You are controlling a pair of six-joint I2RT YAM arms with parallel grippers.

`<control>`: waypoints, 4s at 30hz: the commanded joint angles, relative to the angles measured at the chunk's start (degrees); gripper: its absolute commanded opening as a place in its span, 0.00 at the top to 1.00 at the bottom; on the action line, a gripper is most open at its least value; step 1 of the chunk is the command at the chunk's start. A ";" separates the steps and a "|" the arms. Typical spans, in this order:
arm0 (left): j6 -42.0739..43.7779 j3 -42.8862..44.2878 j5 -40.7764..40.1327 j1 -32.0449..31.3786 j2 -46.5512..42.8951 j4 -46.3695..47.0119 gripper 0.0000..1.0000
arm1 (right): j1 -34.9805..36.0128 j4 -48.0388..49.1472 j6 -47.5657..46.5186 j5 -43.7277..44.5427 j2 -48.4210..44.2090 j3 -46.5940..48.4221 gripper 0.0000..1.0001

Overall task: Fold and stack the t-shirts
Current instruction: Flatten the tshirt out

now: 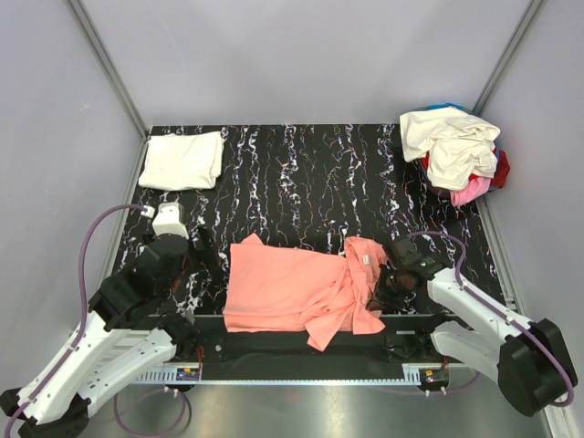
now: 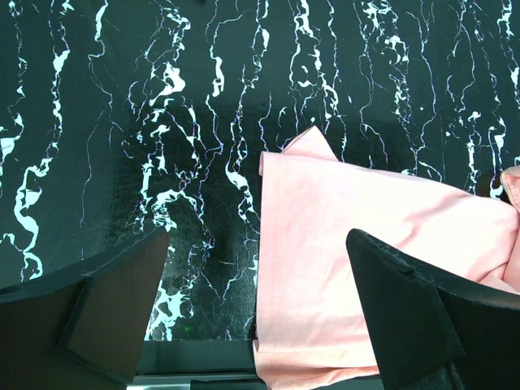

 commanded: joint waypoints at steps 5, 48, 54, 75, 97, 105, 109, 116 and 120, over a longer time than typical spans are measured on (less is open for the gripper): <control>-0.05 0.97 -0.98 0.44 -0.07 1.70 0.01 | 0.88 -0.62 2.31 1.07 -4.41 6.14 1.00; -4.36 -6.42 22.40 -0.01 50.28 24.13 0.80 | -20.38 6.33 -10.78 2.58 16.86 21.09 1.00; 0.30 2.63 18.27 3.33 60.13 19.91 1.00 | -23.29 6.86 -12.36 1.08 20.81 23.73 1.00; 9.18 31.04 21.17 17.84 73.16 7.68 0.55 | -25.75 5.11 -15.00 -0.77 32.69 35.07 0.55; -10.41 -13.43 27.49 11.86 30.00 18.75 0.29 | -25.75 2.81 -16.58 3.54 15.89 24.62 0.32; -14.98 -20.11 29.16 9.49 26.92 20.60 0.32 | -25.75 3.61 -16.23 3.19 14.67 23.12 0.33; -16.39 -22.66 29.69 8.09 27.27 22.18 0.36 | -25.75 3.96 -16.23 3.28 14.66 22.94 0.32; -17.01 -23.99 29.69 6.77 30.60 25.35 0.55 | -25.66 4.04 -16.15 3.80 14.58 22.76 0.33; -16.83 -23.55 28.72 6.24 30.78 25.61 0.95 | -25.66 4.22 -15.62 4.07 14.58 22.06 0.34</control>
